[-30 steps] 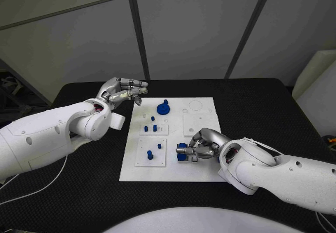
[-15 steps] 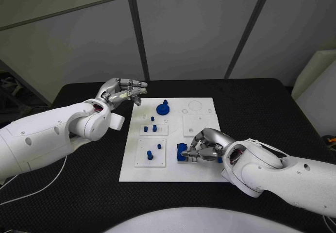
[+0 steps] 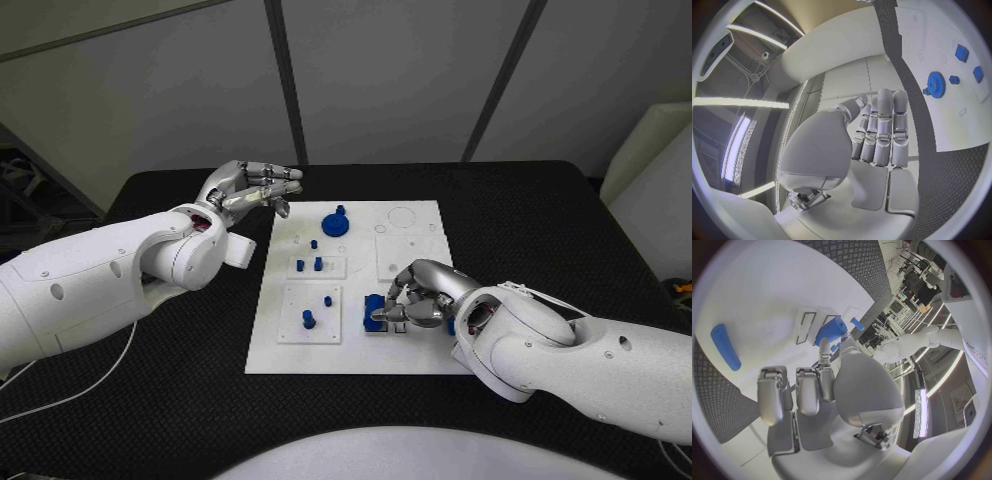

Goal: Assemble the parts on the task board

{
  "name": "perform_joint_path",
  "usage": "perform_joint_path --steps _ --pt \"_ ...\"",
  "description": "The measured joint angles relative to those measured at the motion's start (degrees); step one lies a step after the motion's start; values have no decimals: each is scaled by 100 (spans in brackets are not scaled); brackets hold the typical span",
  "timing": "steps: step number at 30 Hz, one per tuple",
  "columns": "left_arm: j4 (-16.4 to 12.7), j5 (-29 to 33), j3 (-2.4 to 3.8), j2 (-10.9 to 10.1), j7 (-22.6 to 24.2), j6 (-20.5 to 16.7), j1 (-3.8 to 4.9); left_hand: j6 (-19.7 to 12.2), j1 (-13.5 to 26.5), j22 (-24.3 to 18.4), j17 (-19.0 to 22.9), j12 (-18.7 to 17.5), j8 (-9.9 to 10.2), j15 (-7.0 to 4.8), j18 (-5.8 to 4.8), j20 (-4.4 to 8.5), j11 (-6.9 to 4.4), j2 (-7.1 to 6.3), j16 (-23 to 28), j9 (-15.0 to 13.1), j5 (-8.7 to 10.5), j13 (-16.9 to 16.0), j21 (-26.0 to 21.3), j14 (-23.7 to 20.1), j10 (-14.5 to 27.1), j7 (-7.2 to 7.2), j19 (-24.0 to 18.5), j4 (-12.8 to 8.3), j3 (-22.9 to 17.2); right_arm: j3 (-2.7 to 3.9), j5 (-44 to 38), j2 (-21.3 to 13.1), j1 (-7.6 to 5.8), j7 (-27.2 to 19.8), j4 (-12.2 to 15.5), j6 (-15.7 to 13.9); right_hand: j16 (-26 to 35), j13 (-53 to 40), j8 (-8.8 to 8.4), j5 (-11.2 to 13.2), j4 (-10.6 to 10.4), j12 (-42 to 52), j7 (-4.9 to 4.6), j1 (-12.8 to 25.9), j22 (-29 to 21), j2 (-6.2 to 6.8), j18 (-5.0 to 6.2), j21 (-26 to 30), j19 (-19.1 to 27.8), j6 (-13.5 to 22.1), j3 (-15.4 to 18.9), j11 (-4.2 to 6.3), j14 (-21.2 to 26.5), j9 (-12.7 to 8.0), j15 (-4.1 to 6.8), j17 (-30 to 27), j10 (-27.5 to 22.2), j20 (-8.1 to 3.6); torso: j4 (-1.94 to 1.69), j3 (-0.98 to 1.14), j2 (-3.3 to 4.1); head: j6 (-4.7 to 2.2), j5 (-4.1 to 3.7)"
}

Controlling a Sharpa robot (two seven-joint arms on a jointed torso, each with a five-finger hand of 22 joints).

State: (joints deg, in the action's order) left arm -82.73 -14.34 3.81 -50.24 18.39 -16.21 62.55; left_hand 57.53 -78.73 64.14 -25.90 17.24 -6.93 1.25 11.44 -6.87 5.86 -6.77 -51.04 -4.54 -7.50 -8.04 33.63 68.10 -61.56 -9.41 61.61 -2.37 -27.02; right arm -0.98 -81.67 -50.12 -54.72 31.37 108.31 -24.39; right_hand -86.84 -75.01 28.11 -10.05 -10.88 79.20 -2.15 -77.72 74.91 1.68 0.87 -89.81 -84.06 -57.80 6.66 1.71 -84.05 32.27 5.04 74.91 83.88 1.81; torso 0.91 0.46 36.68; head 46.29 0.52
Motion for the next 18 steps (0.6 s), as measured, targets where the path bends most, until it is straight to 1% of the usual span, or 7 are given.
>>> perform_joint_path --steps 5,6,7,10,18 --pt "-1 0 0 -4 0 0 0 0 0 0 0 0 0 0 0 0 0 0 0 0 0 -1 0 0 0 0 0 0 0 7 -100 -16 -7 -30 30 22 0 -32 0 80 107 36 0 -238 0 12 0 0 20 0 -41 14 0 0 -1 0 15 -19 0 2 1 16 5" --pt "-3 0 0 -4 0 0 0 0 0 0 0 0 0 0 0 0 0 0 0 0 0 -3 0 0 0 0 0 0 0 2 -117 -29 -7 -27 20 39 0 -38 0 77 221 50 17 -373 0 -17 0 0 20 -17 -110 13 0 0 -3 0 14 -20 1 2 2 18 5" --pt "-3 0 0 -7 0 0 -1 0 0 0 0 0 0 0 0 0 0 0 0 0 0 -5 0 0 0 0 0 0 0 -6 -131 -51 -3 -22 10 54 0 -47 0 90 234 68 20 -419 0 10 0 0 20 -20 -124 12 0 0 -3 0 13 -19 2 3 2 20 5" --pt "-3 0 0 -8 0 0 -2 0 0 0 0 0 0 0 -1 0 0 0 0 0 0 -5 0 0 0 0 0 0 0 -24 -168 -122 21 16 -8 117 0 -47 0 90 242 65 20 -426 0 3 0 0 20 -20 -132 12 0 -7 -3 0 13 -19 3 3 2 27 5" --pt "-3 0 0 -12 0 -1 -1 0 0 0 0 0 0 0 -1 0 0 0 0 0 0 -4 0 0 0 0 0 0 0 -24 -233 -191 22 39 45 176 0 -47 -3 90 240 59 20 -441 0 -12 0 0 20 -20 -130 12 0 -19 -4 0 13 -19 6 5 -2 38 1"
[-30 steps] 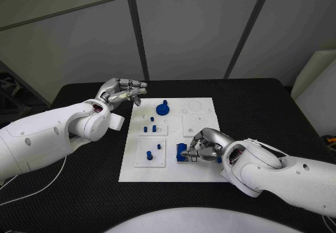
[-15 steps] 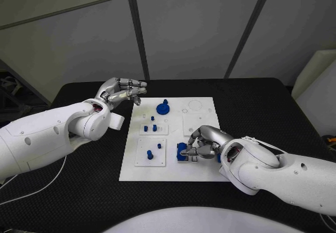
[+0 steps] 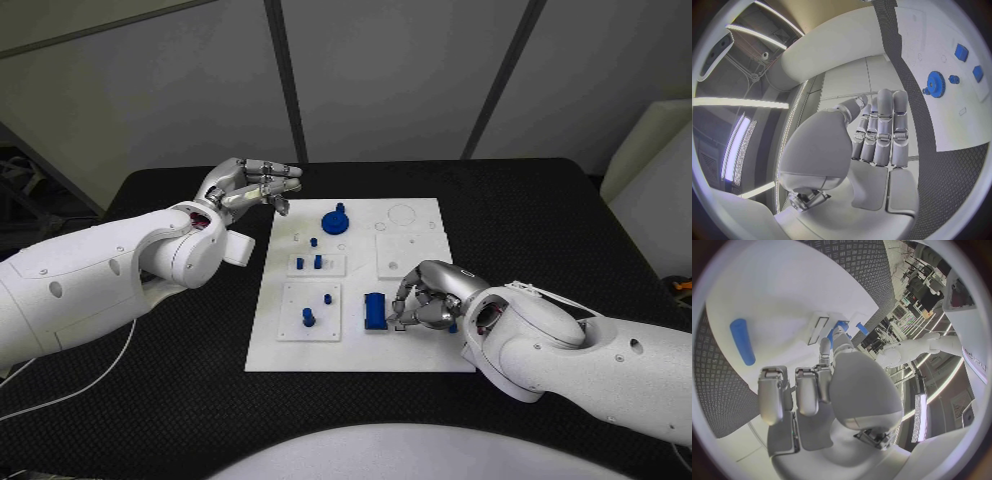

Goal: Assemble the parts on the task board

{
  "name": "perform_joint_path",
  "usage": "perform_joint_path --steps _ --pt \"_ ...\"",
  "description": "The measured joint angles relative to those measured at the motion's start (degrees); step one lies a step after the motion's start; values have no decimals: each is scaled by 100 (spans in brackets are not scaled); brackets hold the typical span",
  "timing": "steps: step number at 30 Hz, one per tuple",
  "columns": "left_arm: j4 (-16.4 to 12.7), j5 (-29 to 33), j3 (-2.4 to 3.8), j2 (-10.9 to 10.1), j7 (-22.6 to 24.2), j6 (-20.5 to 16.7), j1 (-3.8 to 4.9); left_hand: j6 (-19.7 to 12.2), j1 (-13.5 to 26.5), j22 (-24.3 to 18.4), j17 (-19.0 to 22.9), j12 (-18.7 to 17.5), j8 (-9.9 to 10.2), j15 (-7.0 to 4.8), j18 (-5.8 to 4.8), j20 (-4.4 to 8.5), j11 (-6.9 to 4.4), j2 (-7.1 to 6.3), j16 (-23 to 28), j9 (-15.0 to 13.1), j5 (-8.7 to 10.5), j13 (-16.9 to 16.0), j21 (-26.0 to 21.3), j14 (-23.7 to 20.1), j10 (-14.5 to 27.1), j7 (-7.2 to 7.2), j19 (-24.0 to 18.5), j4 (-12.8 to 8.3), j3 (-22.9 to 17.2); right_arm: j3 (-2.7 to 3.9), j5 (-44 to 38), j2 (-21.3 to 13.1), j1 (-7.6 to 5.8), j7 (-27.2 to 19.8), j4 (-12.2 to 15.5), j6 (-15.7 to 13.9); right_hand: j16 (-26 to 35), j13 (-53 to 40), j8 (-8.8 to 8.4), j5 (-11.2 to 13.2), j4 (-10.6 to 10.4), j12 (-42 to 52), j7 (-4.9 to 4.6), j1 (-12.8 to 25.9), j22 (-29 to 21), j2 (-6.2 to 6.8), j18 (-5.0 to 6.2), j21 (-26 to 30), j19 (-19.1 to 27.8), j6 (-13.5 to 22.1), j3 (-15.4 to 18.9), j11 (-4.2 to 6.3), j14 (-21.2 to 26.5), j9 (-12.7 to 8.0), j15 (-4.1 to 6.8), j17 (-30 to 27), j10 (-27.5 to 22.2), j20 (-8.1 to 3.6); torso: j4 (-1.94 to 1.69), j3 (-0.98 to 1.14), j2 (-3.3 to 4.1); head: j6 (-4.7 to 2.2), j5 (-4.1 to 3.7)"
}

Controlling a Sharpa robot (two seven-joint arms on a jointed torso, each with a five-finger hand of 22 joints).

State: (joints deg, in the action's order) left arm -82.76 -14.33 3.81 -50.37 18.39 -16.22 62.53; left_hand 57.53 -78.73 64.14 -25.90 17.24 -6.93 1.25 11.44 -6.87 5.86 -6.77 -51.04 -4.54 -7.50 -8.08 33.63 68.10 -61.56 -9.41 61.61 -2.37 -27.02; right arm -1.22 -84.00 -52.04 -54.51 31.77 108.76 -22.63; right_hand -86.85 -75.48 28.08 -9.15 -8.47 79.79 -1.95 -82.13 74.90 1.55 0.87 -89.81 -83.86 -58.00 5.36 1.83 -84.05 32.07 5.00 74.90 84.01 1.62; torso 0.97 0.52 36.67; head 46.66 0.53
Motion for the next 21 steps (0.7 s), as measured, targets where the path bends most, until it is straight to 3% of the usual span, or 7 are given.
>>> perform_joint_path --steps 4,7,9,11,16,21 --pt "0 0 0 -1 0 0 0 0 0 0 0 0 0 0 0 0 0 0 0 0 0 0 0 0 0 0 0 0 0 0 -6 -54 -1 -20 37 -48 0 0 -65 -35 -95 -39 0 57 0 26 0 0 0 0 43 -1 0 -22 0 0 0 0 0 0 -2 0 -4" --pt "0 0 0 -4 0 0 0 0 0 0 0 0 0 0 0 0 0 0 0 5 0 0 0 0 0 0 0 0 0 0 10 -161 -1 -66 90 -131 0 5 -154 -104 -184 -93 -59 202 0 19 0 0 0 59 45 0 0 -57 0 0 0 0 0 0 -3 -5 -4" --pt "1 0 0 -5 0 0 0 0 0 0 0 0 0 0 0 0 0 0 0 5 0 1 0 0 0 0 0 0 0 0 44 -286 -1 -108 132 -196 0 15 -281 -180 -276 -112 -110 288 0 23 0 0 0 167 40 -14 0 -116 1 0 -7 0 0 0 -4 -12 -5" --pt "3 0 0 -6 0 0 0 0 0 0 0 0 0 0 0 0 0 0 0 5 0 1 0 0 0 0 0 0 0 7 91 -421 -1 -145 158 -245 0 49 -470 -249 -350 -129 -182 348 0 8 0 0 0 298 28 -104 -1 -217 -29 0 2 0 0 0 -5 -16 -11" --pt "6 0 0 -9 0 -1 -2 0 0 0 0 0 0 0 0 0 0 0 0 5 0 1 0 0 0 0 0 0 0 97 254 -829 -9 -223 197 -318 0 57 -991 -336 -485 -193 -317 360 0 9 0 0 -10 340 17 -227 1 -595 -164 0 1 116 11 0 -7 -32 -48" --pt "1 0 0 -10 0 -2 -9 0 0 0 0 0 0 0 1 0 0 0 0 4 0 1 0 0 0 0 0 0 0 116 368 -1170 -9 -250 255 -326 0 72 -1236 -651 -570 -227 -373 411 0 59 0 0 -10 245 77 -235 11 -812 -174 0 -8 157 25 1 -10 -42 -130"
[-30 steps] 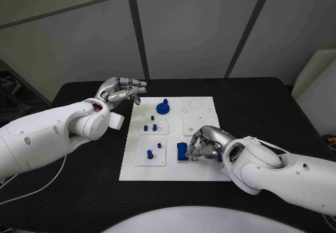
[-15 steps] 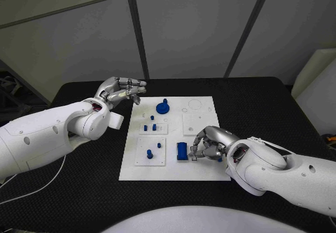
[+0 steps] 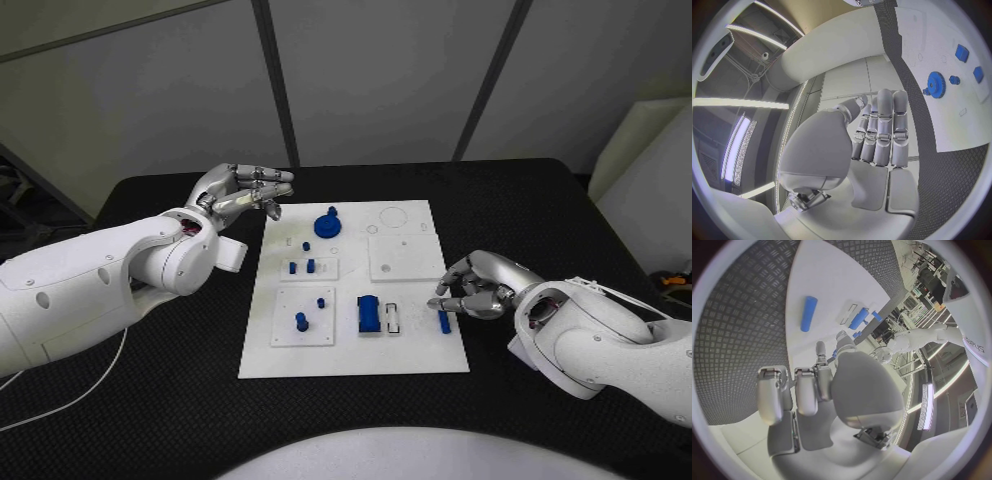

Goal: Assemble the parts on the task board

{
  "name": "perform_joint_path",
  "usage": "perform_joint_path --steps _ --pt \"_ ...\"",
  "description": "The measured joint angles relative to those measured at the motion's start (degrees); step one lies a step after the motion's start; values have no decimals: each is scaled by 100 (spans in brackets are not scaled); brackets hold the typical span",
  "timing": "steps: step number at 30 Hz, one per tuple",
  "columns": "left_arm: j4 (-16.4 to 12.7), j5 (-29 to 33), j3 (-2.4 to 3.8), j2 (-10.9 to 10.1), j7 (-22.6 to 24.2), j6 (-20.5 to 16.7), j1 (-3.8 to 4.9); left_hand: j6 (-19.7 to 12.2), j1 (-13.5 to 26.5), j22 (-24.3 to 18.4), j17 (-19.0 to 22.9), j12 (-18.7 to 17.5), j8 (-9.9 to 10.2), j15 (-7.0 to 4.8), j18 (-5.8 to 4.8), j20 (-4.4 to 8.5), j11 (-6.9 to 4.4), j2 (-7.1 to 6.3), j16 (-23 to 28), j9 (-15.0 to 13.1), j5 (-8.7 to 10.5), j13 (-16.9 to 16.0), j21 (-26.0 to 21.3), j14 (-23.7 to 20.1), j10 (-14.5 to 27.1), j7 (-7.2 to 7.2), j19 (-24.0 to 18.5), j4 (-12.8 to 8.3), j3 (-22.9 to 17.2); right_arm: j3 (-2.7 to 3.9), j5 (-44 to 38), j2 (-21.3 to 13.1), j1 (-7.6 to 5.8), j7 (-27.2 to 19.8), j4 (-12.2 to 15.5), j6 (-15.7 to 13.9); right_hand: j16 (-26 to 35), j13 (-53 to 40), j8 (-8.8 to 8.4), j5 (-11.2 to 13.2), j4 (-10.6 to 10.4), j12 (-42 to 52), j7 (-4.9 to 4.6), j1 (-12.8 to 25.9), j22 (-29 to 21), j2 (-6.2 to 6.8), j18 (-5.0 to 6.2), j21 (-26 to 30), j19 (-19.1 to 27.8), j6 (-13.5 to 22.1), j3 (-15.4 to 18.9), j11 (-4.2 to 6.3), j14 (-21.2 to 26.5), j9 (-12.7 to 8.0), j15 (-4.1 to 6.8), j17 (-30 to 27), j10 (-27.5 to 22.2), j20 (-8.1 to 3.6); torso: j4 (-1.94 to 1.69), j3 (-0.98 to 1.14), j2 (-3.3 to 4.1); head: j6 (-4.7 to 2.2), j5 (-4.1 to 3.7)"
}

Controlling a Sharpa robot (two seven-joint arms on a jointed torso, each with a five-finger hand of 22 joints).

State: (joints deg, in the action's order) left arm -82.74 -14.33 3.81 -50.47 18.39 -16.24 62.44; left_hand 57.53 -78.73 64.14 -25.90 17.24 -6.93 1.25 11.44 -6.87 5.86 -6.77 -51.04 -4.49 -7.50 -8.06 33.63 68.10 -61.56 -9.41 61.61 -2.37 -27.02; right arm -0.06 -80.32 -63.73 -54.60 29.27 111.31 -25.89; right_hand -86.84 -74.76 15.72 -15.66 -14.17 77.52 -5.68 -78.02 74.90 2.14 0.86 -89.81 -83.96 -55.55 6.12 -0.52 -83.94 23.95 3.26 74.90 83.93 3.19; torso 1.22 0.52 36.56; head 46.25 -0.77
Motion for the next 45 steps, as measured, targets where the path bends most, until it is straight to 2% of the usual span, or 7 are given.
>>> perform_joint_path --steps 4,11,14,34,45 --pt "-3 0 0 0 0 -1 -9 0 30 -11 20 28 0 0 0 0 0 30 0 14 0 -7 0 0 43 0 0 6 39 4 19 -189 1 3 61 9 0 -17 -86 -197 -65 7 18 48 0 5 1 0 0 -134 65 0 10 -104 -10 0 0 0 18 5 1 -18 -81" --pt "-5 0 0 10 0 -1 -42 0 30 -11 20 28 0 0 0 0 0 30 0 14 0 -7 0 0 43 0 0 6 39 6 -51 -240 8 91 74 141 0 -19 -147 -243 -183 6 57 143 0 26 0 0 0 -317 184 0 10 -177 -10 4 0 0 36 20 6 -32 -198" --pt "-6 0 0 9 0 -1 -55 0 30 -11 19 28 0 0 0 0 0 30 0 14 0 -7 0 0 43 0 0 6 39 3 -111 -220 11 149 43 244 0 -19 -147 -247 -205 6 69 145 0 28 0 0 0 -366 209 0 10 -177 -10 4 0 0 36 22 6 -31 -222" --pt "-17 0 0 -19 0 0 -99 0 30 -10 19 28 0 0 0 0 0 30 0 13 0 -5 0 0 42 0 0 6 39 -14 -475 4 67 409 -153 763 0 -19 -146 -247 -212 6 95 165 0 48 0 0 0 -432 278 1 10 -173 -9 3 0 -1 25 9 6 -3 -227" --pt "-18 0 0 -31 0 0 -100 0 30 -10 18 28 0 0 0 0 0 30 0 12 0 -5 0 0 42 0 0 6 38 17 -720 102 135 461 -134 973 0 -19 -131 -196 -163 34 138 165 0 48 0 0 0 -545 357 1 10 -133 -9 3 0 -1 25 8 6 26 -209"
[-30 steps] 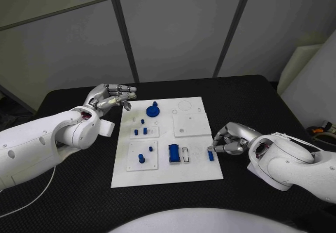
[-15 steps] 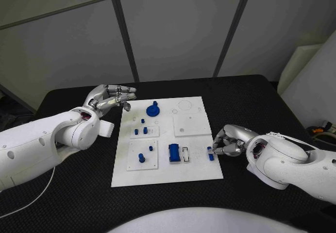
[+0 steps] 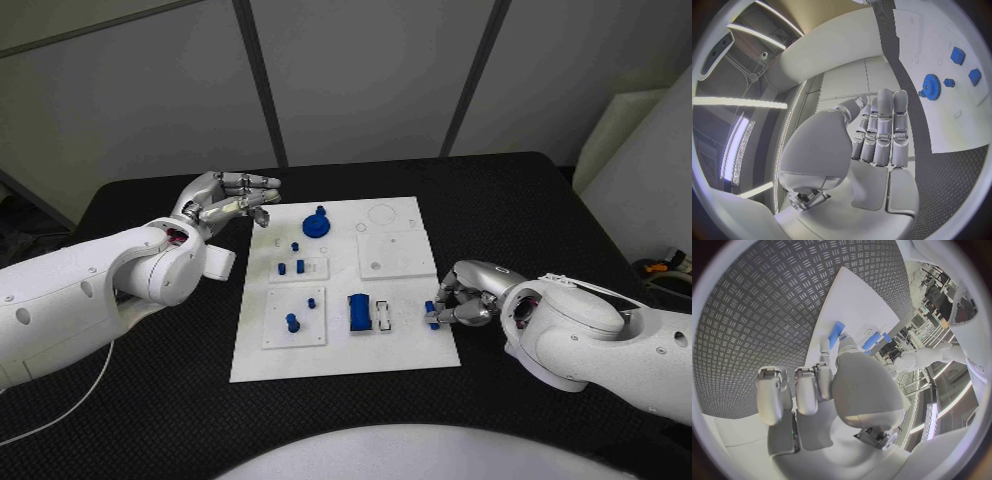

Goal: Assemble the parts on the task board

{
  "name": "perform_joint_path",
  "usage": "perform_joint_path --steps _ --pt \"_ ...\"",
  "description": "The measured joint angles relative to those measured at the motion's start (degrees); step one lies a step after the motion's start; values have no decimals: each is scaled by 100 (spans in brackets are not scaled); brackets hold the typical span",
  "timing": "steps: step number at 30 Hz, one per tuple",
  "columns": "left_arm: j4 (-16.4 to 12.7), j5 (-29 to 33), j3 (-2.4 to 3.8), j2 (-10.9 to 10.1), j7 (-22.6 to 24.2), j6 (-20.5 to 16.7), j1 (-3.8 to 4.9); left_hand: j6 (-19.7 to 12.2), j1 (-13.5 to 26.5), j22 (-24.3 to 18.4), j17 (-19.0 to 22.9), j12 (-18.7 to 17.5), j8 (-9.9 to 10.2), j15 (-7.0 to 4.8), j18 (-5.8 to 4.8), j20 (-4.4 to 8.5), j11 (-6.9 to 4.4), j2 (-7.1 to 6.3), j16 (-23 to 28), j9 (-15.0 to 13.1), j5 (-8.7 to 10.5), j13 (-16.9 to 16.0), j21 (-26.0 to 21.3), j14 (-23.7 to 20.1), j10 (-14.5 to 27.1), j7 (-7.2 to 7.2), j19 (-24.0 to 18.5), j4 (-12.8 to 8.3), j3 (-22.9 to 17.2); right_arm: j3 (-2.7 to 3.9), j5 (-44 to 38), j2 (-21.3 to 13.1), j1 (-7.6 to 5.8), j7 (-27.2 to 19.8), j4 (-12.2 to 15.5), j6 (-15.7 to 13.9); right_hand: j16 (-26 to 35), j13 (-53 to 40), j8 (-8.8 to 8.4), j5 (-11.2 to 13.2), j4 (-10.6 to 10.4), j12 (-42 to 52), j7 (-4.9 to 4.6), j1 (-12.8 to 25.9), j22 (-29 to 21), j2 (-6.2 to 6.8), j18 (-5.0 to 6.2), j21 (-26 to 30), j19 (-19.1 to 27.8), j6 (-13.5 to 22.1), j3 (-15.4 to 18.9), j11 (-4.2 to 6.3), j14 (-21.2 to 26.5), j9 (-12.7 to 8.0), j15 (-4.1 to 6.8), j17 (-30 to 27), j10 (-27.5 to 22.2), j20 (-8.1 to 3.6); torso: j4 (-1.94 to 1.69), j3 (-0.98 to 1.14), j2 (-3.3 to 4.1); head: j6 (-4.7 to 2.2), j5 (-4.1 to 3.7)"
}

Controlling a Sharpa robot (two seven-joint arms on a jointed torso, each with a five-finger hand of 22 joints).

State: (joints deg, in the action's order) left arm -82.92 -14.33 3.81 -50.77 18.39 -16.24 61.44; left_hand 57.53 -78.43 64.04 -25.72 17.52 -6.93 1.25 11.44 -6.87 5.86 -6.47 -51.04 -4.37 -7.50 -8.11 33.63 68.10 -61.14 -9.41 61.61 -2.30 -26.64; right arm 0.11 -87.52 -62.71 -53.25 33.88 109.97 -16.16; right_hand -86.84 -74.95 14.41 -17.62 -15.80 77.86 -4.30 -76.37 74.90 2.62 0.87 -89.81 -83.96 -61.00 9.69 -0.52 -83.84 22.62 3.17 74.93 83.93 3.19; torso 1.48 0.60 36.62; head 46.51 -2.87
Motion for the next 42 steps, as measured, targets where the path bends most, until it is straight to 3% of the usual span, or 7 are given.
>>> perform_joint_path --steps 10,15,19,26,36,39,42 --pt "-1 0 0 -3 0 0 -1 0 0 0 0 0 0 0 0 0 0 0 0 0 0 0 0 0 0 0 0 0 0 12 -413 170 33 62 -19 150 0 0 16 21 93 0 24 -161 0 54 0 0 0 -65 61 22 -22 50 22 0 21 0 4 0 0 15 5" --pt "-7 0 0 -7 0 1 -1 0 0 1 0 0 0 0 0 0 0 0 0 0 0 1 0 0 -1 0 0 0 0 10 -806 298 57 130 -72 238 0 -13 -52 88 205 1 1 -358 0 51 0 0 0 -57 1 21 -22 1308 22 -1 21 0 4 -3 0 25 13" --pt "-14 0 0 -17 0 1 -1 0 0 1 0 0 0 0 0 0 0 0 0 0 0 1 0 0 -1 0 0 0 0 9 -1075 388 67 158 -77 308 0 -35 -111 146 312 24 -21 -531 0 13 0 0 0 -35 -106 21 -22 1383 22 -1 20 0 0 -3 -2 28 20" --pt "-24 0 0 -38 0 0 -1 0 0 -5 9 0 0 0 0 0 0 0 0 6 0 1 0 0 -1 0 0 0 0 6 -1208 419 77 153 -27 380 0 -37 -184 -1061 234 -76 3 -657 0 38 0 0 -22 -56 -294 42 -22 1324 22 -1 -2 -22 -1 -4 -4 25 48" --pt "-31 0 0 -46 0 0 -1 0 -23 -5 8 0 0 0 0 0 0 23 0 6 0 -4 -23 0 -1 0 0 0 0 2 -969 338 80 195 39 232 0 14 -285 -1344 382 -101 33 -683 0 64 0 0 -1 -83 -859 80 -21 1317 62 -1 4 -42 3 -1 -7 16 64" --pt "-31 0 0 -46 0 0 -1 0 -23 -5 9 0 0 0 0 0 -1 23 0 6 0 -4 -23 0 -1 0 0 0 0 -3 -804 299 89 217 85 71 0 14 -281 -1344 382 -118 31 -694 0 75 0 0 -1 -84 -1054 84 -21 273 62 -2 0 -42 3 -1 -7 12 65" --pt "-31 0 1 -44 -1 1 -1 0 -23 -5 13 0 0 0 0 0 0 23 0 5 0 -4 -23 0 -1 0 0 0 0 -19 -631 269 104 233 134 -146 0 -4 -321 -1344 371 -118 21 -721 0 101 0 0 -1 -107 -1230 84 -20 -16 62 -2 0 -42 2 -2 -7 11 64"
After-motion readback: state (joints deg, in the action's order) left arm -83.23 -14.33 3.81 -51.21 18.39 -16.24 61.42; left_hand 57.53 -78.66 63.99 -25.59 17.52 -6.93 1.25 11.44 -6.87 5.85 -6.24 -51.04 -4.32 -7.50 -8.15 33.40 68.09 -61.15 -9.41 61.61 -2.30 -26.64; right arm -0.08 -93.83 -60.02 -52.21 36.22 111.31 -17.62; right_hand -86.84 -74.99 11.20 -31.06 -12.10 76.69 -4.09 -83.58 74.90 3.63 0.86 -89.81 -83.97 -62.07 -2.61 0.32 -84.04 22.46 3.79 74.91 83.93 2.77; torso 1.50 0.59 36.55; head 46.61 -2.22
